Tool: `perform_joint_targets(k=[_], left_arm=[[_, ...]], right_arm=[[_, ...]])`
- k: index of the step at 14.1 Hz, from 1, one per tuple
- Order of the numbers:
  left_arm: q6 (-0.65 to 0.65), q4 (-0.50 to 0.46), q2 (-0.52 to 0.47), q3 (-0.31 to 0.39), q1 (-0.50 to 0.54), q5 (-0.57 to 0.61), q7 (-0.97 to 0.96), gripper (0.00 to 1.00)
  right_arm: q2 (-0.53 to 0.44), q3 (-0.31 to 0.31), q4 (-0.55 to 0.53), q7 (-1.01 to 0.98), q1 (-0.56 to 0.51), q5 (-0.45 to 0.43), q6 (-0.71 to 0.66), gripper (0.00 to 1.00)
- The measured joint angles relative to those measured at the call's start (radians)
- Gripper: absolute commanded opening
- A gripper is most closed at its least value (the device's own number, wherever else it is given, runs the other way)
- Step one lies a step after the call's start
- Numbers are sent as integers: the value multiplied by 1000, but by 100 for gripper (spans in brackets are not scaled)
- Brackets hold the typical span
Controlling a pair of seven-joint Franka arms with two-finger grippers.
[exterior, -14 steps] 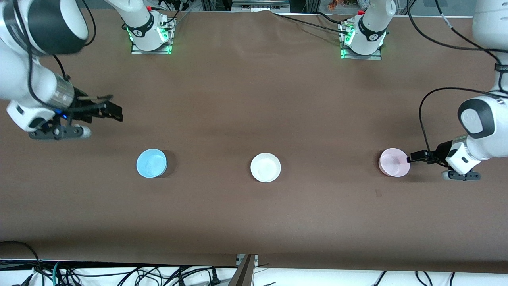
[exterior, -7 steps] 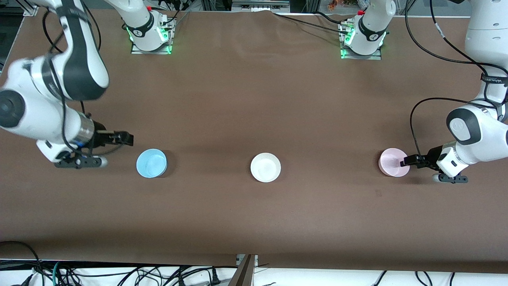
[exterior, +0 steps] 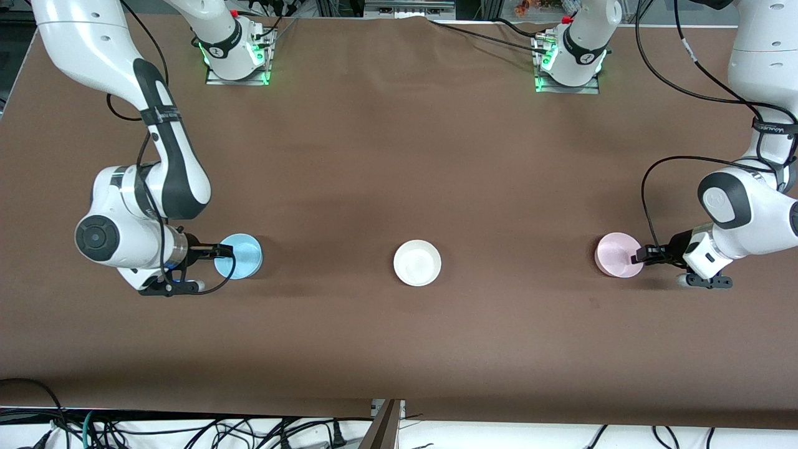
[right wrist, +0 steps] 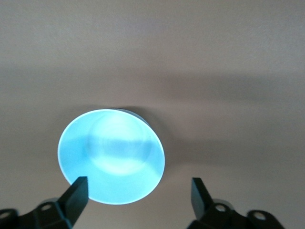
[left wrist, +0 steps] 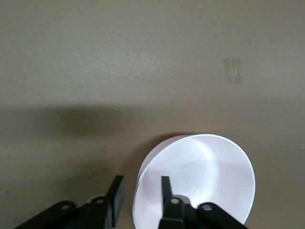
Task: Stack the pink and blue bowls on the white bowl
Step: 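Grasp the pink bowl with the left gripper while the right gripper grasps the blue bowl, then carry the pink bowl onto the white bowl with the left gripper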
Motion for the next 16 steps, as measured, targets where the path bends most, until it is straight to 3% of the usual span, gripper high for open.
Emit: perform_joint_targets(k=[4,9,12,16], left_arm=[[2,1,3,0,0,-1,0,0],[-63,72,-8,-20,-22,-4,-82,0],[-108,142,-20,-45,-129,-4,-225,0],[-102,183,-20,-114,-302,-4,-422,0]], right_arm=[[-2,-7,-92,-51,0,0,126,67],[-2,-18,-116,-77,-2,0,145,53],[1,-18,-124,-78,-2,0,156,48],[6,-18,-134,-78,-2,0,164,28]])
